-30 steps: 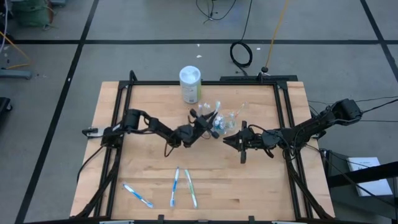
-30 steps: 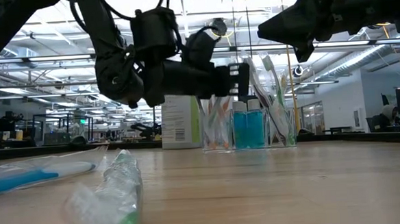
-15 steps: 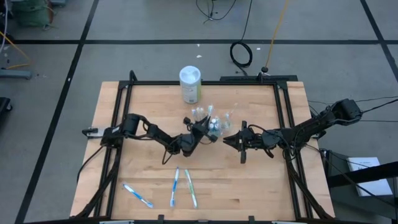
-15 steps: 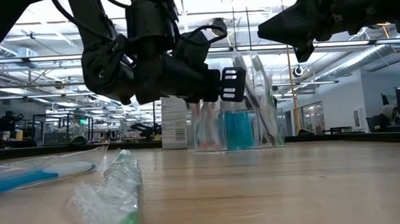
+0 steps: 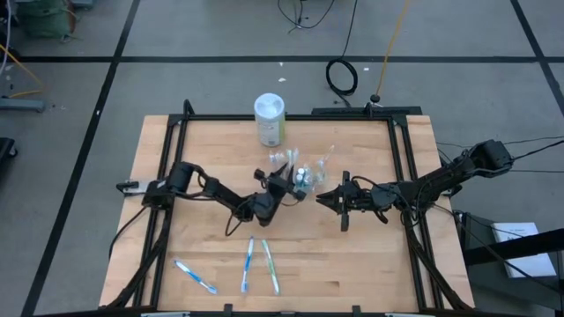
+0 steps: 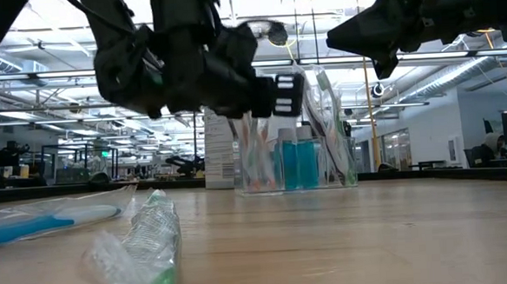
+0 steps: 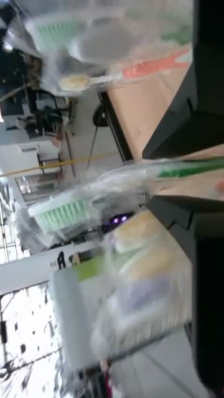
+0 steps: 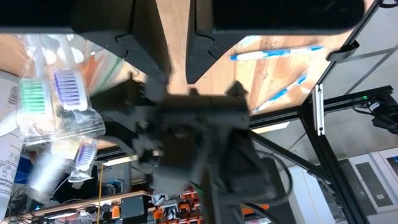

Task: Pick & Place toothbrushing station
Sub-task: Put the green toothbrush into the transparent organizer

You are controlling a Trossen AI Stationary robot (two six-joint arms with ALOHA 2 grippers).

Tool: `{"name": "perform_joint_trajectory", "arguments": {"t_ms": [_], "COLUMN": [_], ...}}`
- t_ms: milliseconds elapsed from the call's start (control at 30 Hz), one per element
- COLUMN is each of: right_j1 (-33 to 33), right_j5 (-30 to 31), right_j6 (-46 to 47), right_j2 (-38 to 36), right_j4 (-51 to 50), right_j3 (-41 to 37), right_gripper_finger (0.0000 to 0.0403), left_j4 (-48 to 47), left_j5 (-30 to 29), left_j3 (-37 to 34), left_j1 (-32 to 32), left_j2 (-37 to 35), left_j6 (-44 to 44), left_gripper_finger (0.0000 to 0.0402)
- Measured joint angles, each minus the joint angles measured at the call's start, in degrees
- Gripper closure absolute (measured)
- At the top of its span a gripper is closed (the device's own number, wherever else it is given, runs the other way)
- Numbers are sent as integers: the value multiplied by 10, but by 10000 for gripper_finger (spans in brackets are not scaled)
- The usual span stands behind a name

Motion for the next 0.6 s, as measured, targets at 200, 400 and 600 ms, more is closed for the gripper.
{"name": "perform_joint_trajectory", "arguments": {"t_ms": [200,400,600], "right_j1": [0,0,1], "right_j5": [0,0,0], "right_j6": [0,0,0], "right_j2": [0,0,0], "right_j4": [1,1,1], "right_j3": [0,0,0], "right_gripper_finger": [358,358,358], "left_j4": [-7,-10,-17], "left_j5": [-66,-69,-68], "left_j3": [0,0,-1], "left_j1": [-34,-52,-48], "left_j2": [-44,-71,-93], "left_j6": [71,85,128], "left_gripper_finger": [246,228,245]}}
